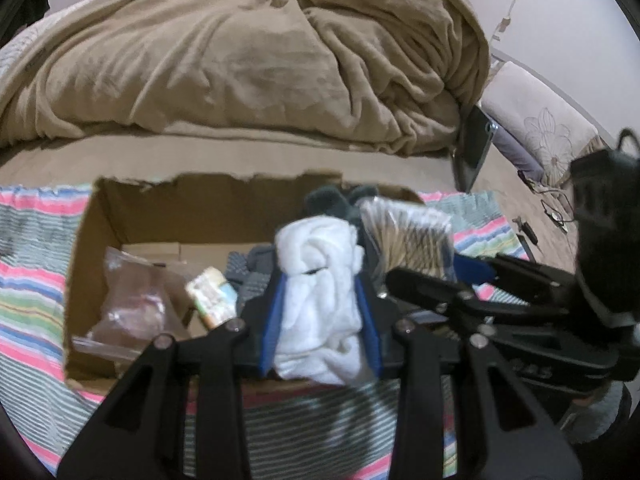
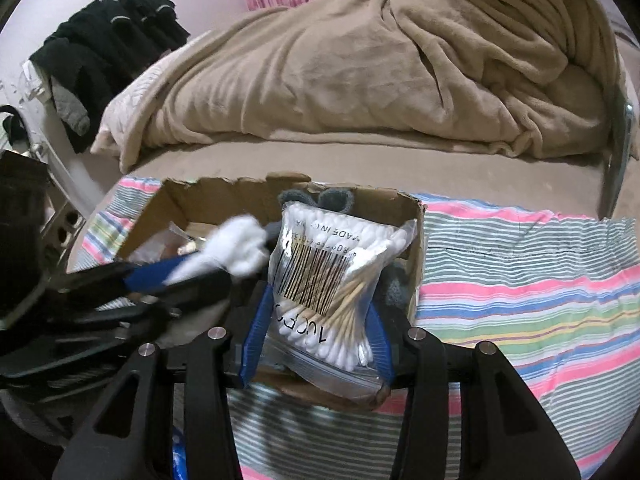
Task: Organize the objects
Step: 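Lower the socks and swab bag into the box and open both tools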
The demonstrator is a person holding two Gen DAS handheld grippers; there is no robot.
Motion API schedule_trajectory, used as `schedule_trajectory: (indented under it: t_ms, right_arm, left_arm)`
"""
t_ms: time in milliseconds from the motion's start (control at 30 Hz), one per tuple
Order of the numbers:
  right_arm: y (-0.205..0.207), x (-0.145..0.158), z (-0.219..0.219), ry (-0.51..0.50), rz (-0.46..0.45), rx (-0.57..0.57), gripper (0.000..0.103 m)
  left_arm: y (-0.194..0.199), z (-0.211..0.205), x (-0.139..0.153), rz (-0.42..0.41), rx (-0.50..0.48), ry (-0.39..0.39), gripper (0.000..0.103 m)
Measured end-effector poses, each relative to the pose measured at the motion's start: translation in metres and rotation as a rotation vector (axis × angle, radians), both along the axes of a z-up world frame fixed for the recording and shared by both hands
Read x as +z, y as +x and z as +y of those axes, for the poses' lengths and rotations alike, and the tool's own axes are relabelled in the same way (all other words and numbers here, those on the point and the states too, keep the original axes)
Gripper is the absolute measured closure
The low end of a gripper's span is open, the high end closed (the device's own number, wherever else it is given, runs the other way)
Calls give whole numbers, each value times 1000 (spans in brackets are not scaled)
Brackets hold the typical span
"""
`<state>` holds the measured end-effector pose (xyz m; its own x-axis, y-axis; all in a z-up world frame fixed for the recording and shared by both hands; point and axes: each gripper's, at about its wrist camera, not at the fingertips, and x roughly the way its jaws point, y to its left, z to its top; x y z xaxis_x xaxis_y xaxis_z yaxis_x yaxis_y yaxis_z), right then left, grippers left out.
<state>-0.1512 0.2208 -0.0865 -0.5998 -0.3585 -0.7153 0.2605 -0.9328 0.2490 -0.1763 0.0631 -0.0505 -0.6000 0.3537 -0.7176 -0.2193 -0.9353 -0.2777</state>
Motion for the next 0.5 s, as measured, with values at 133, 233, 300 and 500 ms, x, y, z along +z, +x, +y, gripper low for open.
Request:
schedule_trajectory:
  t_ms: [133, 233, 300, 500]
  right_arm:
    - [7, 10, 6, -11, 21, -21, 44]
    - [12, 17, 13, -17, 32, -43, 43]
    - [15, 18, 18, -21, 32, -57, 43]
    - [30, 24, 25, -38, 27, -82, 43]
  left_arm:
    - [0, 0, 0, -22, -3, 24, 61]
    - [4, 0, 4, -31, -13, 36, 45]
    - [7, 0, 7, -30, -17, 44, 34]
    - [20, -3, 15, -31, -11, 48, 26]
